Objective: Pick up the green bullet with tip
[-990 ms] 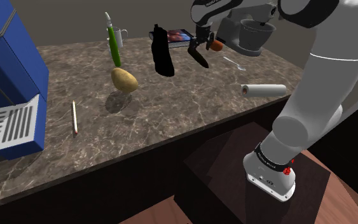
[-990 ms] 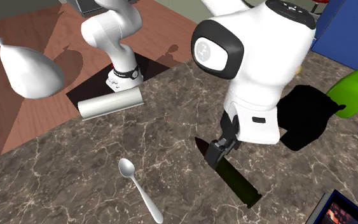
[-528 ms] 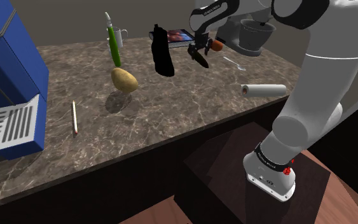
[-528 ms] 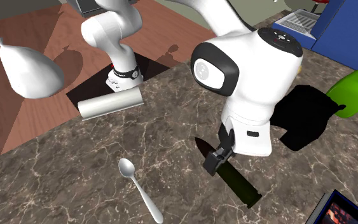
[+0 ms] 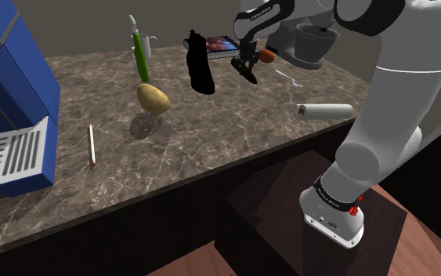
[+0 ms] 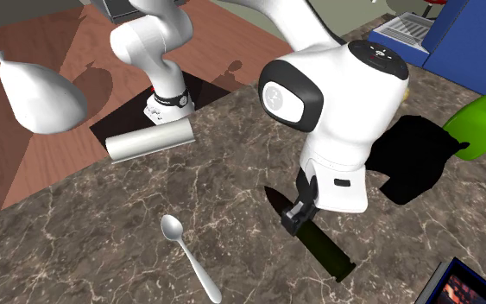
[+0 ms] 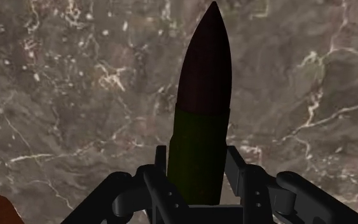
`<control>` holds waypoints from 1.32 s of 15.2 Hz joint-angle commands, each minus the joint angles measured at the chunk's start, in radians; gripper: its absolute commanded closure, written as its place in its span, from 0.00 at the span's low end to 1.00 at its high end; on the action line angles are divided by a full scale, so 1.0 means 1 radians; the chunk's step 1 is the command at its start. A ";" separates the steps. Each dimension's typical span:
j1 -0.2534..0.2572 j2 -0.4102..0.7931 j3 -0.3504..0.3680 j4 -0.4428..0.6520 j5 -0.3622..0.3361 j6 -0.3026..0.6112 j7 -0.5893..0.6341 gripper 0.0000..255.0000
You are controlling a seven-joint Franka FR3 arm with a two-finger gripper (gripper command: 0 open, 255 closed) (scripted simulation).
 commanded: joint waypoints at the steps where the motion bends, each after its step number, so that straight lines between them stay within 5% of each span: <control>1: 0.000 0.001 0.000 -0.001 0.000 0.000 0.000 1.00; 20: 0.002 -0.068 0.003 0.110 0.012 -0.178 -0.031 1.00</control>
